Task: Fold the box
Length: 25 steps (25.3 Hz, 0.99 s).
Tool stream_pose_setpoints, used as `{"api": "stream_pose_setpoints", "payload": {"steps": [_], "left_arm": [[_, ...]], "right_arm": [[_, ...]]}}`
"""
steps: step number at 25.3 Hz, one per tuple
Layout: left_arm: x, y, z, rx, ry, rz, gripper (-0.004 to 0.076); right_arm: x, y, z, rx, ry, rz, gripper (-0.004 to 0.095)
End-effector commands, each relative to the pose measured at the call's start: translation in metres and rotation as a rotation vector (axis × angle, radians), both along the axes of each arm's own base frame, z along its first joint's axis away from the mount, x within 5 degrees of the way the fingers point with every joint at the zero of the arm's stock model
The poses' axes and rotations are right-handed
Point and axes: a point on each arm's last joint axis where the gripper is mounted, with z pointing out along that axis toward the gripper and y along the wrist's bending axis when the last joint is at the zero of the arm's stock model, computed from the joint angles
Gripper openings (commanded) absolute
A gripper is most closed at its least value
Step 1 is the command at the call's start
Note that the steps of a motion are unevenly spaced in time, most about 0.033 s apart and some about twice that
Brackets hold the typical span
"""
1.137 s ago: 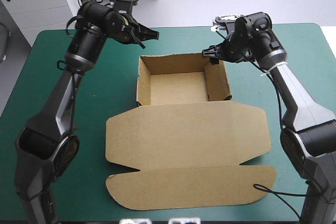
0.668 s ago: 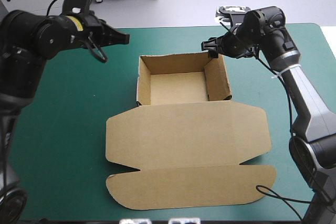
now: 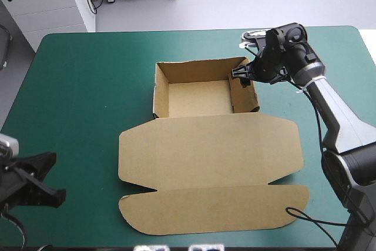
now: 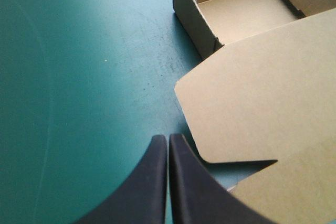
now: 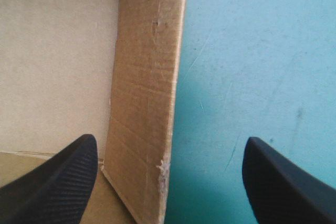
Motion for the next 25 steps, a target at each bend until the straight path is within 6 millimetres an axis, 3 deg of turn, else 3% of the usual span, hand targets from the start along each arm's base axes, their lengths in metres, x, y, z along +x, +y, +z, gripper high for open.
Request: {"api": "stream_pose_setpoints", "payload": {"steps": [1, 8, 12, 15, 19, 21, 23, 25], "left_arm": [[-0.013, 0.006, -0.009, -0.035, -0.099, -0.012, -0.0008], [-0.021, 0.01, -0.068, 0.016, -0.016, -0.019, -0.0008], [-0.021, 0.01, -0.091, 0.036, -0.017, -0.034, -0.0008], [-0.022, 0.01, -0.107, 0.053, -0.037, -0.052, -0.0008], [-0.026, 0.012, -0.121, 0.035, -0.067, -0.058, -0.0008], [-0.03, 0.014, -0.121, 0.022, -0.107, -0.056, -0.0008], [-0.031, 0.014, -0.119, 0.009, -0.135, -0.056, -0.0008], [-0.031, 0.014, -0.119, 0.007, -0.14, -0.056, -0.0008]], "right_arm": [[0.001, -0.004, 0.008, -0.007, -0.04, 0.005, 0.0701], [0.018, 0.005, -0.031, -0.01, 0.069, 0.005, 0.0695], [0.022, 0.009, -0.043, 0.018, 0.107, 0.006, 0.0586], [0.026, 0.01, -0.053, 0.009, 0.129, 0.006, 0.0394], [0.028, 0.011, -0.057, 0.003, 0.129, 0.009, -0.0026], [0.028, 0.008, -0.044, -0.008, 0.092, 0.012, -0.002], [0.026, 0.003, -0.017, 0.019, 0.017, 0.019, -0.0019], [0.017, -0.018, 0.034, 0.054, -0.124, -0.003, -0.0019]]}}
